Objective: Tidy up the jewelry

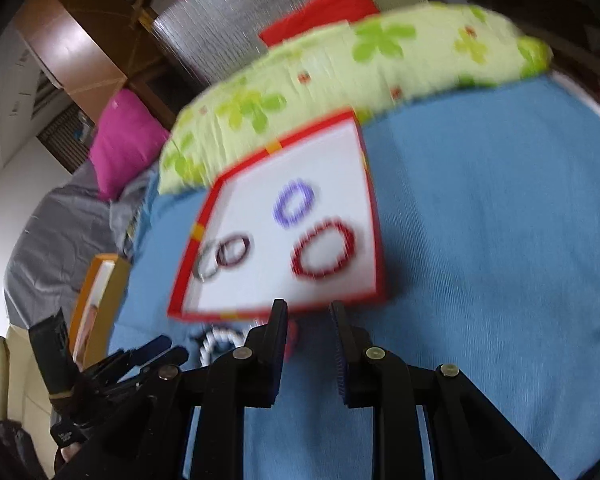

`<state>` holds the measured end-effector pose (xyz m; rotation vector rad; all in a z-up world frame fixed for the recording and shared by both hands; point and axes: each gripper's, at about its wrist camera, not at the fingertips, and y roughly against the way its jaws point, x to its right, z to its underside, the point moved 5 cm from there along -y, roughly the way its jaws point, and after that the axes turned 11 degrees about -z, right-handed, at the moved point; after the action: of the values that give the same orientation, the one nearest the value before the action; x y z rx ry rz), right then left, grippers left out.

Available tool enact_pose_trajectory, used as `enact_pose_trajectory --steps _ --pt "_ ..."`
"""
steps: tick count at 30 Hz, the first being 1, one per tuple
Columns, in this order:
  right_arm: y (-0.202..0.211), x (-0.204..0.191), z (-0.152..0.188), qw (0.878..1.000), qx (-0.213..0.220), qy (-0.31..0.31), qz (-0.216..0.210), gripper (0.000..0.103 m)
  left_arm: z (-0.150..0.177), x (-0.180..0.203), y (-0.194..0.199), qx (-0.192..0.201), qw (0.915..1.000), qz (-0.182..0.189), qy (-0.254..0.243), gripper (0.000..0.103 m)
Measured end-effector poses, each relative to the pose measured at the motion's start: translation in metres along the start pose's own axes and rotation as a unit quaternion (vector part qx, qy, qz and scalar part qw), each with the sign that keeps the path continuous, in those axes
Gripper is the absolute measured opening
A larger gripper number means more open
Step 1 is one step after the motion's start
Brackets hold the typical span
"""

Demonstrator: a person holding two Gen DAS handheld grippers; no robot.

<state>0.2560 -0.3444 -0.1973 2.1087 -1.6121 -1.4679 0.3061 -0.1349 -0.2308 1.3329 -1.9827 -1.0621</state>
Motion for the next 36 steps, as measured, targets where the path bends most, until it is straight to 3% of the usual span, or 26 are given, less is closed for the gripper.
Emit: enact_pose_trajectory --steps 6,9,11,16,18,22,23,36 --pt "-0.028 -0.002 0.015 0.998 -0.051 -0.004 -0.023 0.024 -0.002 0.011 -0.012 -0.016 0.9997 0.02 0.0 0.046" --pt "-0.05 -0.003 0.018 0.997 -0.076 -0.006 -0.018 0.024 -0.001 0.016 -0.018 -0.023 0.9993 0.027 -0.008 0.033" --pt "-0.063 -0.007 0.017 0.996 -0.088 0.001 -0.015 0.024 -0.001 0.017 -0.021 -0.024 0.9992 0.028 -0.014 0.03" --pt "-0.086 -0.012 0.015 0.994 -0.093 0.042 0.035 0.022 -0.004 0.015 -0.024 -0.023 0.999 0.034 -0.017 0.012" --pt "-0.09 -0.016 0.013 0.992 -0.087 0.066 0.056 0.014 -0.004 0.015 -0.024 -0.021 0.9989 0.036 -0.021 0.011" --pt "-0.085 -0.022 0.014 0.988 -0.092 0.106 0.071 0.014 -0.001 0.013 -0.018 -0.015 0.9987 0.037 -0.032 0.01" --pt "-0.08 -0.021 0.013 0.988 -0.09 0.108 0.068 0.007 -0.001 0.012 -0.017 -0.014 0.9986 0.038 -0.035 0.01" --pt "-0.032 0.015 0.0 0.991 -0.073 0.089 0.062 0.008 0.014 -0.013 0.008 0.007 0.9982 0.022 -0.056 0.01"
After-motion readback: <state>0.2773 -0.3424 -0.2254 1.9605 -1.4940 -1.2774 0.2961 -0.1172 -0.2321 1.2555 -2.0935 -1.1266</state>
